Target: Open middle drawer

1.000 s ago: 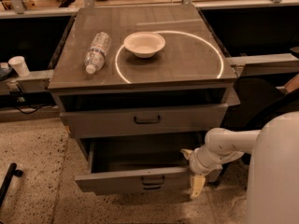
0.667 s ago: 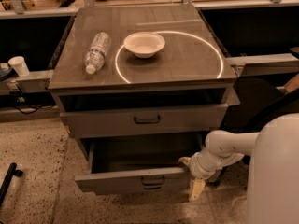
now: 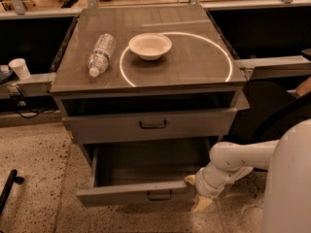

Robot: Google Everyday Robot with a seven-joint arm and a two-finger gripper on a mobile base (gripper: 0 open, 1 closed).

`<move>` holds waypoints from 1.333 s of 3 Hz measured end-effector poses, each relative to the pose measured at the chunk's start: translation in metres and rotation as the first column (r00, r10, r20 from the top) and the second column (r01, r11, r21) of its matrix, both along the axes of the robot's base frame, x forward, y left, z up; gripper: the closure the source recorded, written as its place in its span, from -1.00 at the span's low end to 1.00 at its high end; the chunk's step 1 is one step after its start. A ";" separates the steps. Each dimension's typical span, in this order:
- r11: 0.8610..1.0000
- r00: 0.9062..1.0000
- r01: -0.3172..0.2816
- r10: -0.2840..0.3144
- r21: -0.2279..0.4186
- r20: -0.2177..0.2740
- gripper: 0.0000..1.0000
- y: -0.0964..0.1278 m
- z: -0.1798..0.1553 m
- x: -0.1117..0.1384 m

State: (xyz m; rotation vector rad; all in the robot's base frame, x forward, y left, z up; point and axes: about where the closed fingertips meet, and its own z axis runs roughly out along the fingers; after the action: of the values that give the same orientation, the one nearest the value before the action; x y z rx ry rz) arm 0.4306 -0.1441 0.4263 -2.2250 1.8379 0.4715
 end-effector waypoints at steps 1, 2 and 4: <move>0.999 0.999 -0.041 0.042 -0.011 0.004 -0.06 0.008 0.013 -0.019; 0.997 0.997 -0.078 0.077 0.008 0.013 -0.06 0.017 0.025 -0.031; 0.990 0.987 -0.138 0.133 0.040 0.095 -0.22 0.029 0.070 -0.038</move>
Offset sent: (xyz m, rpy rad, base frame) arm -0.0434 0.0261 0.0424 0.0332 -0.0284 0.1207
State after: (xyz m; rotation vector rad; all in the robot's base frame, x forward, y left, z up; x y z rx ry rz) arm 0.3925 -0.1147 0.4964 -2.3096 1.6215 0.4238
